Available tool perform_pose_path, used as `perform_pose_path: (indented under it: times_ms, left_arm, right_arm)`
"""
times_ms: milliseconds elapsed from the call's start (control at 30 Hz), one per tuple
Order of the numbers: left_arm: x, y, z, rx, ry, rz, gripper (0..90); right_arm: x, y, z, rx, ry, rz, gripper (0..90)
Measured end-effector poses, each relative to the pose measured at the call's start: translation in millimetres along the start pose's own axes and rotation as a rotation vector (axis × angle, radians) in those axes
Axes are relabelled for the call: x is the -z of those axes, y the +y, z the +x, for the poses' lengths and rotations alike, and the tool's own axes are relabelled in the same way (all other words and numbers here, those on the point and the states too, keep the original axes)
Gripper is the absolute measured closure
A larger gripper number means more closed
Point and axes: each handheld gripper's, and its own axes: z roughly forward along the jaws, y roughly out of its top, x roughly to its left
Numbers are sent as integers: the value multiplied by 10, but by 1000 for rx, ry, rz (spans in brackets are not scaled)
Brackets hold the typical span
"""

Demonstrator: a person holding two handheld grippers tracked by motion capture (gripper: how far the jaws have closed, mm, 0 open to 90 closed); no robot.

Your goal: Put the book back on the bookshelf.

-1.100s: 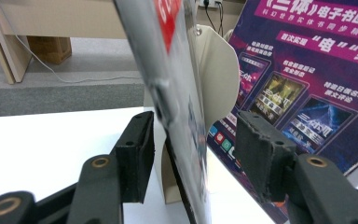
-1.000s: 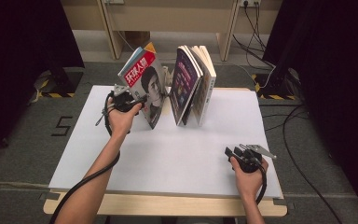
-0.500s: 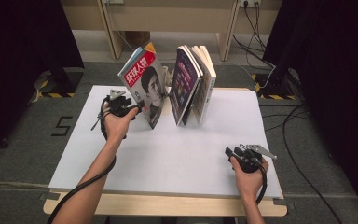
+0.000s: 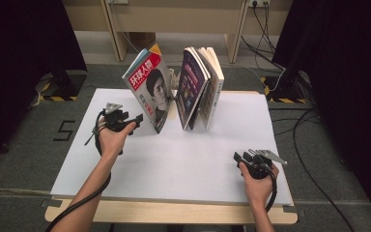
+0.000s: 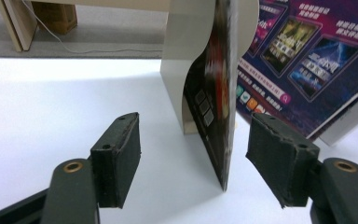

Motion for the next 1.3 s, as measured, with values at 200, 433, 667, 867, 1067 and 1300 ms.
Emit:
perform_pose_path:
  times_ms: [200,433,667,867,1067,1300]
  left_arm:
    - [132,-112,78,-2,-3,14,336]
    - [259,-240,131,-3,-2,15,325]
    - [325,-384,169,-6,-5,29,325]
    - [386,-570,257,-11,1,54,325]
    - [468,-737,343,-3,22,60,326]
    - [532,-903,420,-6,29,66,324]
  right_arm:
    - [0,-2,8,-1,1,0,548]
    - [8,3,3,0,-3,-1,548]
    - [8,2,3,-1,-3,1,547]
    - [16,4,-7,-2,-2,-2,545]
    - [20,4,-8,-2,-4,-5,545]
    - [19,-3,-16,-6,-10,-2,541]
